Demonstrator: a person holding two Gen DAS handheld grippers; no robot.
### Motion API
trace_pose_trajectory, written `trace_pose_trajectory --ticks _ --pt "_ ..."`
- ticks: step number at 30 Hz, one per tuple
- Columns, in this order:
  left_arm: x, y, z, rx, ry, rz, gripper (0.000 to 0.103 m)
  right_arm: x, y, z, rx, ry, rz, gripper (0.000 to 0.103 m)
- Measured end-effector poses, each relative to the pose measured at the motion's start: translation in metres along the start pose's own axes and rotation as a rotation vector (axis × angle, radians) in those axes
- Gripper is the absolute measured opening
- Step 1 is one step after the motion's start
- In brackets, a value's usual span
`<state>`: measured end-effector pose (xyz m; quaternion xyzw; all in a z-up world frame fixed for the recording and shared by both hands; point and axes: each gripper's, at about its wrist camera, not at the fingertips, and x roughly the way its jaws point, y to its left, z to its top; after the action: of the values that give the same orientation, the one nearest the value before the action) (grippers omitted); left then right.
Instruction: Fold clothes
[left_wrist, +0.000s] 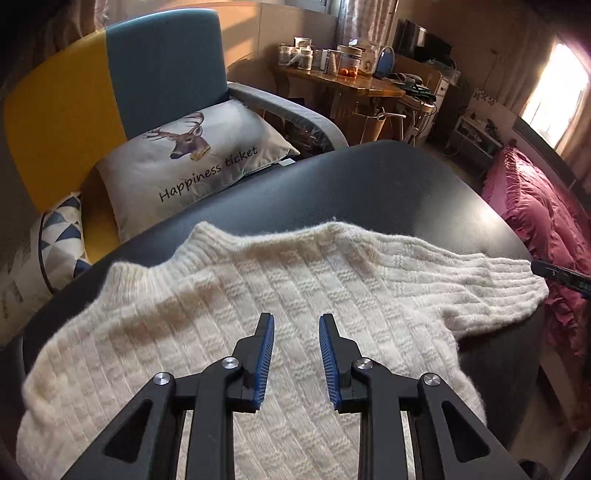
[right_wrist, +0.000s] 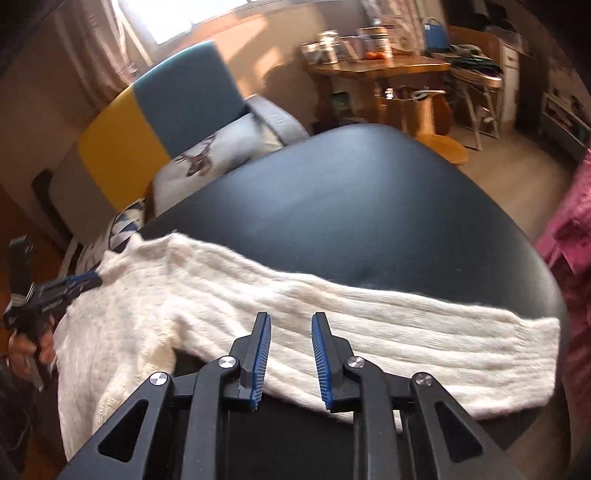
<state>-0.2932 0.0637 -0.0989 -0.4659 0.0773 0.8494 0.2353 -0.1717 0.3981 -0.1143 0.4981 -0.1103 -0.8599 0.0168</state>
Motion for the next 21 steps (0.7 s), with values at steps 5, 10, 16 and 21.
trace_pose_trajectory --ticks 5,10,16,21 --pt "0.026 -0.015 0.025 0.109 0.03 -0.02 0.026 0.028 0.062 0.014 -0.188 0.031 0.039 0.022" --pt "0.07 -0.043 0.037 0.224 0.091 -0.04 0.026 0.065 0.048 0.02 -0.129 0.079 -0.03 0.022" --pt "0.116 -0.04 0.049 0.148 0.086 0.014 0.026 0.091 0.033 0.028 -0.1 0.076 -0.083 0.022" --pt "0.109 -0.031 0.053 0.074 0.071 0.014 0.026 0.092 0.027 0.032 -0.097 0.046 -0.073 0.022"
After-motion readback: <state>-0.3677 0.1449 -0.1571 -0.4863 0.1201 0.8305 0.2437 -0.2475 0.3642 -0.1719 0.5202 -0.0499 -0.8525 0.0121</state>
